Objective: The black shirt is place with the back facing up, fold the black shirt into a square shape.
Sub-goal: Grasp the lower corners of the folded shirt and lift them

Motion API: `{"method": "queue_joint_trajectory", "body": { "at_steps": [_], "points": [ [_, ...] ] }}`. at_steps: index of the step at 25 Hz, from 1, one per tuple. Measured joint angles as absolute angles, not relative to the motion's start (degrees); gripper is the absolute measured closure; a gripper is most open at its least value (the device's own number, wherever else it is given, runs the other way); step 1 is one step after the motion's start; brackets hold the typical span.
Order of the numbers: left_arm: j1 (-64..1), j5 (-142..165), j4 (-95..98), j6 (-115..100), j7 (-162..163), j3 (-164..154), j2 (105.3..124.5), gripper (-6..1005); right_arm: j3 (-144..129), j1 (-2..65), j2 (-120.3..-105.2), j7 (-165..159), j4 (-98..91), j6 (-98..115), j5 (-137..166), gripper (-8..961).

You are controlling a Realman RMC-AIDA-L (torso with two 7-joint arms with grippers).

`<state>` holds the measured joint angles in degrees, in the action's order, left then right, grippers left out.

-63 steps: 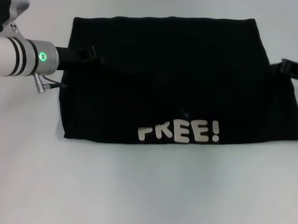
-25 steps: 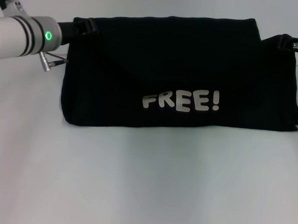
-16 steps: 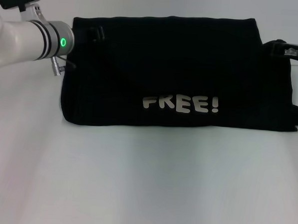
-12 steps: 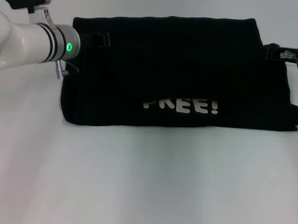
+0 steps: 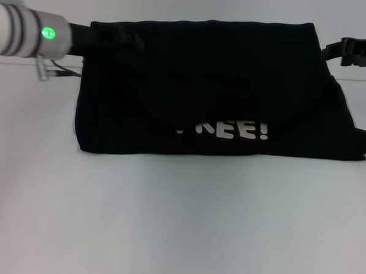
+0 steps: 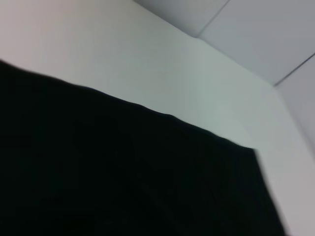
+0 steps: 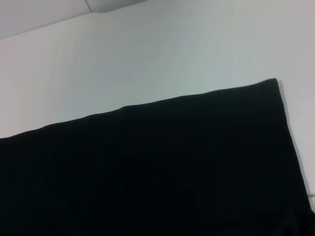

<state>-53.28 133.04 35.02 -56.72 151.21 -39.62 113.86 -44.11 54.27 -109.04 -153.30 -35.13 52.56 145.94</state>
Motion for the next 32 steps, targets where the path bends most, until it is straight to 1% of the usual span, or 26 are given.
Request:
{"method": "queue_joint_trajectory", "body": {
  "at_steps": [1,5,7,10,12,14,15,18,23,29,32],
  "points": [
    [-52.8,133.0,35.9,-60.0,151.3,-37.5,113.30,580,-44.1,54.2,-108.53,-154.1,-35.6,54.1,145.9,545],
    [-49.7,131.9,38.6,-69.7,149.7,-32.2,112.35,509,-43.9,54.3,-106.83,-155.8,-36.3,59.2,145.9,400],
    [-47.6,131.4,38.9,-72.6,147.9,-30.9,112.24,473,-43.7,54.3,-106.80,-156.0,-37.1,61.2,145.7,328],
    [-45.0,131.9,38.7,-74.5,147.0,-30.1,112.26,419,-43.3,54.2,-106.85,-156.1,-38.3,63.7,145.4,189],
    [-43.3,133.9,38.3,-74.4,147.1,-29.6,112.58,384,-42.9,54.3,-106.50,-156.7,-38.5,64.9,145.4,96],
    [-42.5,134.9,38.2,-74.0,147.3,-29.3,112.81,348,-42.8,54.4,-106.36,-157.1,-38.5,65.1,145.4,80],
    [-41.2,136.1,38.2,-72.8,147.0,-28.8,113.45,291,-42.7,54.4,-106.20,-157.4,-38.6,65.2,145.3,73],
    [-40.2,136.2,37.8,-69.8,146.0,-29.1,114.22,120,-42.1,54.3,-105.96,-157.5,-38.6,65.2,145.3,57],
    [-40.3,136.2,33.7,-65.4,144.4,-29.6,114.53,59,-41.6,54.0,-105.94,-157.3,-38.1,64.9,145.3,57],
    [-41.6,136.2,30.7,-59.4,142.9,-31.7,115.38,201,-41.5,53.6,-106.05,-157.1,-38.0,64.2,145.3,56],
    [-42.2,136.2,29.5,-57.1,142.6,-33.4,115.64,209,-41.5,53.4,-106.06,-157.1,-38.0,64.1,145.3,56]
  ]
}}
